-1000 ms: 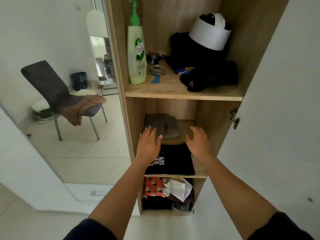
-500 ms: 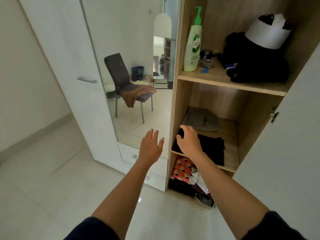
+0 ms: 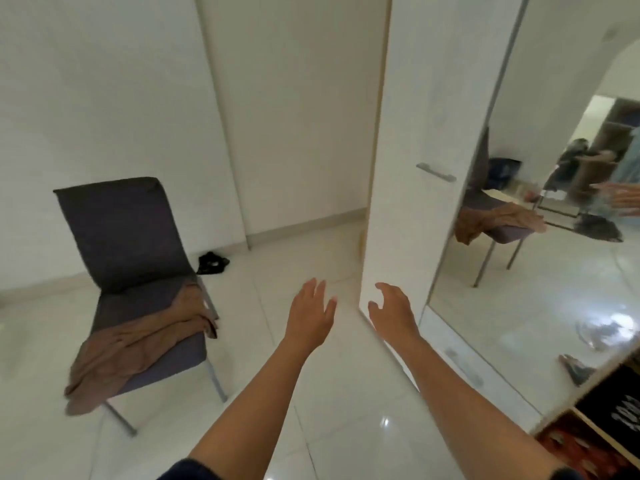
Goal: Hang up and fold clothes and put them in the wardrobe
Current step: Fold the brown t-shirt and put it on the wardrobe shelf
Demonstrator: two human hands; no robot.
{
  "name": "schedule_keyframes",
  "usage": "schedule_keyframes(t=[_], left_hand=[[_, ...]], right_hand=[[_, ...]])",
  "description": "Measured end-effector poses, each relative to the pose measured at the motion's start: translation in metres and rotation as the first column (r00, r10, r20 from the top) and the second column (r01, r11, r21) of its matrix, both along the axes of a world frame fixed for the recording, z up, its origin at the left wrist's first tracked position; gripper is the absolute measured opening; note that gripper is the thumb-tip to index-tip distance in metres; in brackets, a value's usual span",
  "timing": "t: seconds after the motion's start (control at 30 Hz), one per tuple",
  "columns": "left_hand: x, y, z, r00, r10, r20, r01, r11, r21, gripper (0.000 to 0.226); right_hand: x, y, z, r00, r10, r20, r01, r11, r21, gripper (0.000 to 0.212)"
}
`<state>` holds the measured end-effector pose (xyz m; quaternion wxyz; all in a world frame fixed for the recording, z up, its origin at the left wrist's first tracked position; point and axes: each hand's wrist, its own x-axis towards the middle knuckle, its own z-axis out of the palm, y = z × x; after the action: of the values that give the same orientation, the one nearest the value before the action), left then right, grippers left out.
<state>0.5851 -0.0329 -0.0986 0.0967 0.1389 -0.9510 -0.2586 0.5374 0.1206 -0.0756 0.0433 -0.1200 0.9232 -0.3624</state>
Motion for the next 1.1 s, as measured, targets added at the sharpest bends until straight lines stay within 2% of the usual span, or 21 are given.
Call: schedule_keyframes(t=[0.07, 0.23, 0.53, 0.83, 0.97, 1.1], left_hand=[[-0.036, -0.064, -0.022, 0.995, 0.096, 0.023, -0.097, 0.995, 0.032, 0.055], [0.02, -0.196, -0.025, 0.957, 0.288, 0.027, -0.287, 0.958, -0.024, 0.054], [0.075, -0.368, -0.034, 0.857, 0.515, 0.022, -0.515, 0.855, 0.059, 0.053], [0.051, -0.487, -0.071, 0.792, 0.603, 0.096, -0.61, 0.783, 0.121, 0.054], [0.005, -0.553, -0.082, 0.78, 0.614, 0.119, -0.625, 0.77, 0.13, 0.054], [-0.048, -0.613, -0.085, 0.803, 0.573, 0.166, -0.593, 0.798, 0.113, 0.054]], right_hand=[[-0.051, -0.066, -0.022, 0.997, 0.071, 0.024, -0.071, 0.997, 0.008, 0.047], [-0.026, -0.197, -0.024, 0.969, 0.243, 0.033, -0.243, 0.97, 0.0, 0.044], [-0.015, -0.389, -0.035, 0.89, 0.45, 0.079, -0.451, 0.893, -0.008, 0.044], [-0.068, -0.518, -0.069, 0.853, 0.498, 0.157, -0.506, 0.863, 0.009, 0.043], [-0.122, -0.588, -0.081, 0.854, 0.475, 0.211, -0.484, 0.875, -0.013, 0.043], [-0.176, -0.645, -0.093, 0.863, 0.423, 0.275, -0.433, 0.901, -0.028, 0.042]])
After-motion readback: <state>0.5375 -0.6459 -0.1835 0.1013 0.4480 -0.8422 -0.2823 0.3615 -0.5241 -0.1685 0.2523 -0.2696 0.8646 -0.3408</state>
